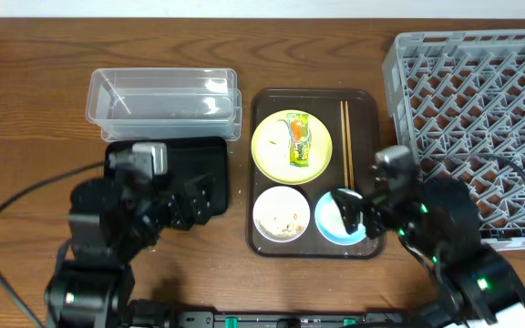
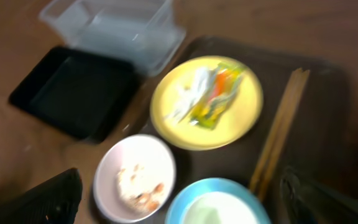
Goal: Sort waste into correct bins and load items into the dishwasher rack
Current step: 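Grasp the white tissue with the left gripper, drop it in the clear bin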
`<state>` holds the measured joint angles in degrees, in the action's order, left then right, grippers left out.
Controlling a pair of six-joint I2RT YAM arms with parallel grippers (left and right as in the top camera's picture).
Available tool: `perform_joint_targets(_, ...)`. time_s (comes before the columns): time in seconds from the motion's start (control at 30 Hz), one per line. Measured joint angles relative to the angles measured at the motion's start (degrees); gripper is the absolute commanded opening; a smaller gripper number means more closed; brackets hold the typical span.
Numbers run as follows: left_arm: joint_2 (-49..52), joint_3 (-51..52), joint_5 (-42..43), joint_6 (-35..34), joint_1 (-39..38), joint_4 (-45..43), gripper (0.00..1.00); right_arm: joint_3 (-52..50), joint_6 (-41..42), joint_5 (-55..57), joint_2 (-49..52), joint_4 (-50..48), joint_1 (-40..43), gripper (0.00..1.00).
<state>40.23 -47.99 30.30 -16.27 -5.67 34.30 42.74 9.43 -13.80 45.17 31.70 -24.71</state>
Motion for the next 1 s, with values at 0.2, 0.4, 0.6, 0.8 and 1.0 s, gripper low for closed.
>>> perform_joint_targets(0.2,5.2,-0.1,8.7,-1.9,-1.6,-0.4,0.88,0.1,0.1,-9.6,4.3,0.1,0.0,0.99)
perform_joint_targets(0.4,11.8,-0.1,7.1,-2.2,-10.4,-0.2,0.81,1.1,8.5,-4.1,3.0,5.6,0.0,0.99)
perform_joint_targets(0.6,22.0,-2.2,-4.3,-2.5,-22.6,0.1,0.79,5.5,13.1,4.3,2.3,14.2,0.0,0.99)
perform_joint_targets(0.8,35.5,-11.6,-14.8,-2.4,-27.7,-0.2,0.77,6.8,15.0,8.6,2.1,15.6,0.0,0.99)
perform_joint_targets(1.0,49.9,-21.9,-19.4,-0.2,-27.8,-2.1,0.76,6.9,15.5,9.8,2.1,16.8,0.0,0.99)
